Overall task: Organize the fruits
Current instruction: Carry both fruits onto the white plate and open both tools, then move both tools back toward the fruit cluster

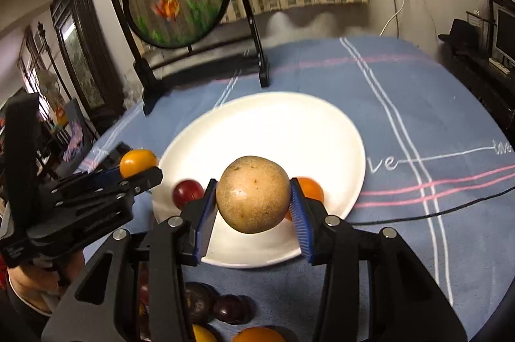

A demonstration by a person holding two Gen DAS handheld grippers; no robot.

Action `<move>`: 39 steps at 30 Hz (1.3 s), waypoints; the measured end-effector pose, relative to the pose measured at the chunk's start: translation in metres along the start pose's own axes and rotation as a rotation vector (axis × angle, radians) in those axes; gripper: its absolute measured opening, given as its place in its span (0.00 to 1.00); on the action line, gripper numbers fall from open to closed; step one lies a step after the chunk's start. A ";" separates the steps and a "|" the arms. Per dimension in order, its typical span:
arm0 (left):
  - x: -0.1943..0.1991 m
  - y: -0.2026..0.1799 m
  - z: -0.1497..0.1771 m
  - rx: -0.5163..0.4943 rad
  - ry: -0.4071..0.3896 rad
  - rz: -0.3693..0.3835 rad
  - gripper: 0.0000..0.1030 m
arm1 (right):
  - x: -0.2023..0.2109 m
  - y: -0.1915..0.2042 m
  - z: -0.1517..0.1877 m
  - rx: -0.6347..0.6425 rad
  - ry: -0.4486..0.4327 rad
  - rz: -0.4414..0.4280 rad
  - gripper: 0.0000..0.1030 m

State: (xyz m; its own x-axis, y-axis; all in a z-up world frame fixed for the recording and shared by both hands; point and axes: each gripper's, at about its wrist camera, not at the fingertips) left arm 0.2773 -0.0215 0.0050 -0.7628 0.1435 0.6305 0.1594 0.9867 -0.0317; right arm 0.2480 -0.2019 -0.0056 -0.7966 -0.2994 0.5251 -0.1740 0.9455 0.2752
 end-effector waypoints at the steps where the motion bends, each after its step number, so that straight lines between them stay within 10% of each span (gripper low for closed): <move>1: -0.003 0.003 0.001 0.008 0.005 -0.004 0.39 | -0.002 0.000 0.002 -0.001 0.010 -0.005 0.43; 9: -0.013 0.006 0.008 0.036 -0.003 0.024 0.44 | -0.013 0.001 0.013 0.007 0.056 0.024 0.43; 11: -0.009 0.008 0.008 0.052 -0.046 -0.009 0.83 | -0.015 0.000 0.015 0.023 0.054 0.054 0.52; 12: -0.005 0.010 0.007 0.055 -0.068 -0.037 0.86 | -0.013 0.000 0.016 0.032 0.037 0.064 0.63; 39: 0.015 0.036 0.041 0.149 0.041 0.032 0.94 | 0.022 -0.018 0.011 -0.039 -0.060 0.029 0.76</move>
State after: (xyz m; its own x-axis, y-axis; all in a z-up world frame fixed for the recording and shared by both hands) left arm 0.2456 0.0199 -0.0186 -0.7321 0.1752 0.6583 0.0864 0.9824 -0.1654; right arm 0.2275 -0.2242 -0.0081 -0.8343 -0.2629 0.4845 -0.1286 0.9475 0.2928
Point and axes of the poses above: each gripper's, at about its wrist camera, not at the fingertips, and x roughly against the way its jaws point, y to its left, z to its underside, and after that the axes turned 7 degrees about -y, right-handed
